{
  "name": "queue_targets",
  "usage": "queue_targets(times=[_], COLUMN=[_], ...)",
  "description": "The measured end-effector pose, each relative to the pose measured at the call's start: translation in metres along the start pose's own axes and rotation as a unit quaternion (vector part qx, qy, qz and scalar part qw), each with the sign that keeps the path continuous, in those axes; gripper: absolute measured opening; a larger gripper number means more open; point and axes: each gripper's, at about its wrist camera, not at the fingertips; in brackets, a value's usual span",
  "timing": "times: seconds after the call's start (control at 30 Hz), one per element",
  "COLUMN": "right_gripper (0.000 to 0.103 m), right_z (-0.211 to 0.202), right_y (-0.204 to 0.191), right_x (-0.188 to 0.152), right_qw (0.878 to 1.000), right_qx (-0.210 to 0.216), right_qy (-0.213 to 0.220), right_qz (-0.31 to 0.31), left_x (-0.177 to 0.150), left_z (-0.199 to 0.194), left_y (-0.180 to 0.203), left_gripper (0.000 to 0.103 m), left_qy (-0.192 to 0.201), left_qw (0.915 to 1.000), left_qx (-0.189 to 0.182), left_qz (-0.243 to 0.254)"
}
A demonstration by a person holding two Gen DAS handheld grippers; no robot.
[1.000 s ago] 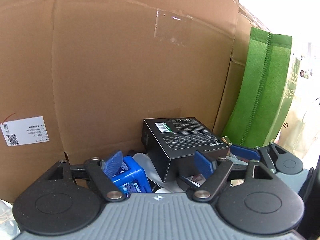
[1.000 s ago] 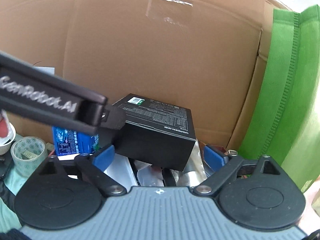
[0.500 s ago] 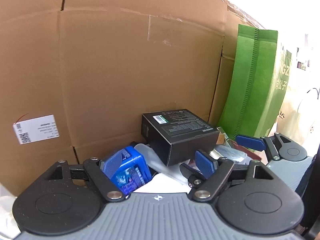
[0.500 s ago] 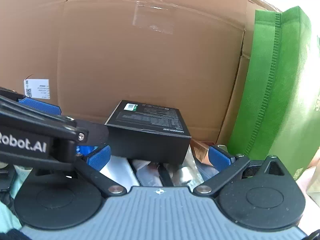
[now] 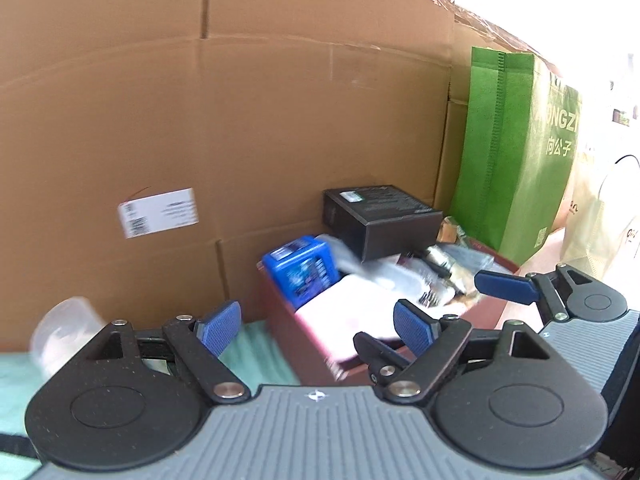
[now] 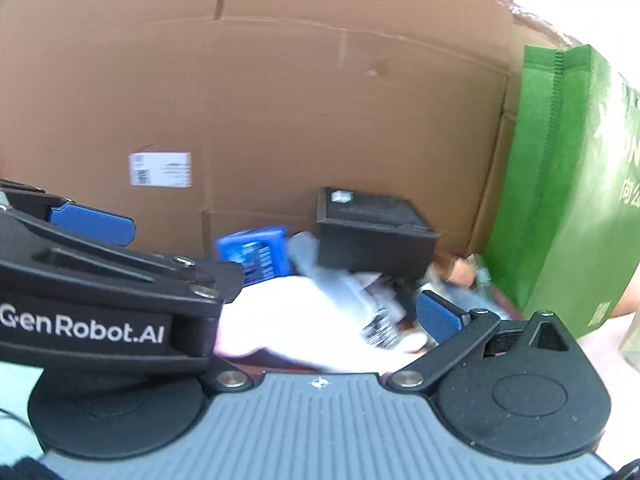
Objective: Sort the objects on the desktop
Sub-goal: 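Lower the black box into the brown box and open the left gripper, then move the left gripper back to the clear cup in the white bowl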
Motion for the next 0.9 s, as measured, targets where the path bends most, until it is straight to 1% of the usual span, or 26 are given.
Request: queue_targets(times=[0.17, 0.33, 0.6, 0.73, 0.83, 0.9], right_gripper=[0.101, 0.101, 0.101, 0.101, 0.101, 0.101], right_z=[-0.011, -0.02, -0.03, -0.034, -0.033, -0.03], right_y=[-0.028, -0.054, -0.087, -0.098, -0.103, -0.108], right_x=[-0.009, -0.019, -0.035, -0.042, -0.048, -0.054], right_qw=[0.999, 0.998, 0.995, 0.993, 0.991, 0.989], right_qx=[0.021, 0.046, 0.078, 0.093, 0.112, 0.123], right_qy=[-0.028, -0.044, -0.062, -0.067, -0.074, -0.08], right_qz=[0.003, -0.006, -0.014, -0.015, -0.012, -0.014], left_x=[-0.023, -0.043, -0.07, -0.085, -0.098, -0.106], left_z=[-0.024, -0.044, -0.068, -0.079, -0.084, -0.084], left_y=[-0.015, -0.031, -0.053, -0.072, -0.086, -0.097], left_gripper=[0.087, 0.087, 0.088, 0.088, 0.088, 0.088], left_qy=[-0.009, -0.019, -0.033, -0.048, -0.057, -0.071], left_qw=[0.9995, 0.998, 0.9954, 0.9927, 0.9897, 0.9866], left_qx=[0.02, 0.039, 0.062, 0.073, 0.094, 0.106], left_qz=[-0.02, -0.045, -0.065, -0.083, -0.091, -0.102])
Point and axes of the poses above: each gripper's, at about its wrist camera, not at the fingertips, and z roughly the way its jaws point, y to its right, x to its top, and after that the axes turned 6 degrees about -y, right-handed
